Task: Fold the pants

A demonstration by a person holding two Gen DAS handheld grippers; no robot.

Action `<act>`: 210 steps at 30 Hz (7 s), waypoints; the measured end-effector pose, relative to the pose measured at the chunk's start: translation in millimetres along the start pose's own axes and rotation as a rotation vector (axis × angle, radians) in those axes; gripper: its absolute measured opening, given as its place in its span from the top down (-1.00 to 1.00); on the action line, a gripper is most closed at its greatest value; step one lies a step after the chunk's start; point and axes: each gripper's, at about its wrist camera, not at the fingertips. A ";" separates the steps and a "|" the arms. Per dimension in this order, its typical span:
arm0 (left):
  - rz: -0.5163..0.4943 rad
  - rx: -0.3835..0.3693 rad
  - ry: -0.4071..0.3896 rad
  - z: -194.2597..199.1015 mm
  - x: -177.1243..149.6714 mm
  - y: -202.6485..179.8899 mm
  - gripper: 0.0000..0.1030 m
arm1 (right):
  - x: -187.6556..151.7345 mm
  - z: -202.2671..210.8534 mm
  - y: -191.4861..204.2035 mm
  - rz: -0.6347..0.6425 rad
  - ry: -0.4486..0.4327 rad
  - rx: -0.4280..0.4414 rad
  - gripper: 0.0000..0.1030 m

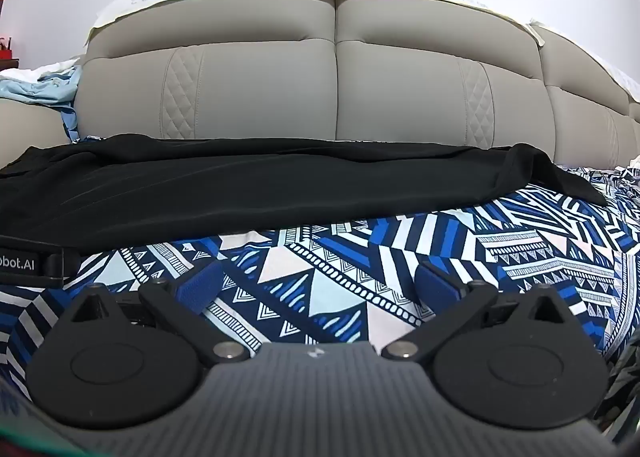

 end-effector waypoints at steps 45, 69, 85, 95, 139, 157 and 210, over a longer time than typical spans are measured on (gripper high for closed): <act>0.004 -0.001 -0.010 1.8 -6.3 2.4 -1.00 | 0.2 0.5 -0.3 0.004 -0.001 -0.001 -1.00; 0.004 -0.001 -0.006 1.2 -5.6 2.1 -1.00 | -0.1 0.5 -0.3 0.004 -0.001 -0.001 -1.00; 0.004 -0.001 -0.005 1.2 -5.5 2.1 -1.00 | 0.0 0.6 -0.1 0.004 -0.001 -0.001 -1.00; 0.004 0.000 -0.004 1.1 -5.5 2.1 -1.00 | -0.1 0.5 0.0 0.004 -0.001 -0.001 -1.00; 0.283 0.211 0.023 -22.5 58.6 93.7 -0.99 | 99.2 -119.4 -280.2 -0.612 0.139 -0.466 -0.58; 0.380 0.356 0.077 -43.8 52.8 122.7 -0.99 | 99.5 -165.3 -313.6 -0.566 0.262 -0.401 0.41; 0.845 0.252 0.276 -285.1 263.3 167.8 -0.99 | 147.7 -171.4 -60.1 -0.054 0.164 0.189 -1.00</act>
Point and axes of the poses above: each gripper's, at about its wrist camera, not at the fingertips, and z roughly against the way its jaws point, y to its left, x to its top, and after that the axes turned 2 degrees about -x, right-handed
